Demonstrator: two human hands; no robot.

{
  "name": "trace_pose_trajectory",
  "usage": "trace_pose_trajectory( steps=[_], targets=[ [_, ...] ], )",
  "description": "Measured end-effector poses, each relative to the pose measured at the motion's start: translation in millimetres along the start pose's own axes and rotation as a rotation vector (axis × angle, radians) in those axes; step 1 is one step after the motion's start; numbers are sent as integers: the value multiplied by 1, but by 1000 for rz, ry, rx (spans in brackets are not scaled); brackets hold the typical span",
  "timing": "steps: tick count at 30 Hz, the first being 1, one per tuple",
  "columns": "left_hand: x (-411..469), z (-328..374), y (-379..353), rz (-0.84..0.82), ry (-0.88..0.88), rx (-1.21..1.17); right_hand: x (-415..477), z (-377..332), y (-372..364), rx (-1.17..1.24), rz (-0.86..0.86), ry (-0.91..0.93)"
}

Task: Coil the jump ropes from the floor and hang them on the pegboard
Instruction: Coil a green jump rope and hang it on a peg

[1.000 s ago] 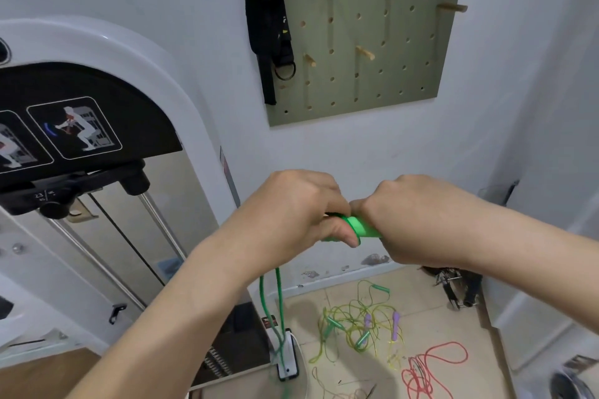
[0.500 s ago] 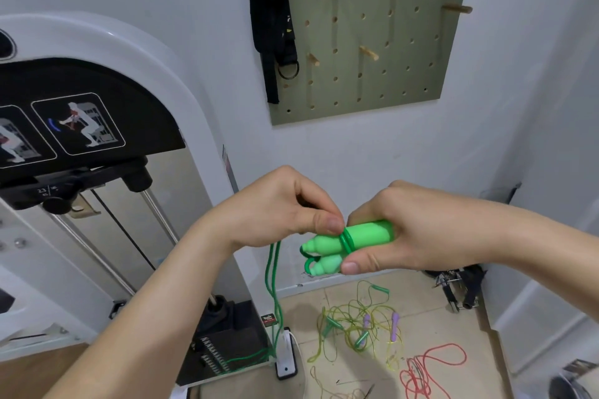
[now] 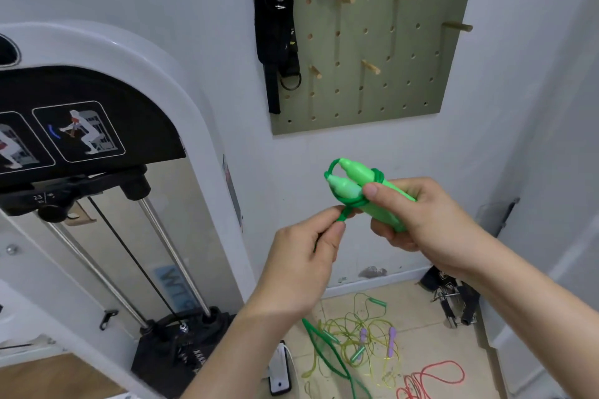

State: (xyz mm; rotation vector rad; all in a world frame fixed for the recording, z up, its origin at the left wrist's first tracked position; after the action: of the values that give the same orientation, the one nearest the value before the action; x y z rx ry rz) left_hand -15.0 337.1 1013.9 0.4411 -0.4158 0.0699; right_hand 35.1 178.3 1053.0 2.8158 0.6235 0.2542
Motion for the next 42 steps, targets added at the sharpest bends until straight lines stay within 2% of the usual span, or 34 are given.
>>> trace_pose_trajectory(
  steps=[3,5,9,13,16,19,22,24,26,28,30,34,36,39,42],
  targets=[
    [-1,5,1,36,-157,554,6,11,1,-100,101,9],
    [0,9,1,40,-252,729,8,17,2,-199,169,31],
    [1,14,4,-18,-382,827,11,20,2,-426,187,28],
    [2,14,6,-96,-524,838,12,17,-1,-637,42,-76],
    [4,13,15,-133,-606,778,12,14,-4,-695,-152,-152],
    [11,13,28,-149,-590,689,10,7,-6,-718,-296,-125],
    [15,11,36,-121,-365,388,8,-2,-3,-751,-382,-104],
    [13,9,36,-143,-209,214,6,-4,-3,-700,-459,-135],
    [10,7,34,-189,-131,122,3,-3,-5,-591,-514,-151],
    [10,4,34,-224,-47,31,2,-3,-8,-486,-501,-164],
    [11,2,34,-267,-3,12,1,-4,-10,-499,-480,-174],
    [12,2,31,-414,-220,310,-1,-6,-19,-706,-487,-192],
    [13,4,29,-459,-189,351,-1,-9,-22,-825,-459,-157],
    [18,2,38,-483,68,-9,-7,-17,-23,-851,-411,-50],
    [17,-7,43,-475,181,-419,-11,-26,-20,-792,-357,100]
  ],
)
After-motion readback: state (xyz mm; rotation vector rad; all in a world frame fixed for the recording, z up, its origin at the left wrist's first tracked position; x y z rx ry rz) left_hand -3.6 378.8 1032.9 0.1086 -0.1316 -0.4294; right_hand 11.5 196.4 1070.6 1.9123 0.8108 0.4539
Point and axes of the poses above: each hand's wrist, its own x-axis towards the middle knuckle, its own y-axis out of the back of the hand, z = x × y, the point moved 1 cm from there along x, towards the middle knuckle, and after that the axes turned 7 degrees about -x, right-handed, at the moved point
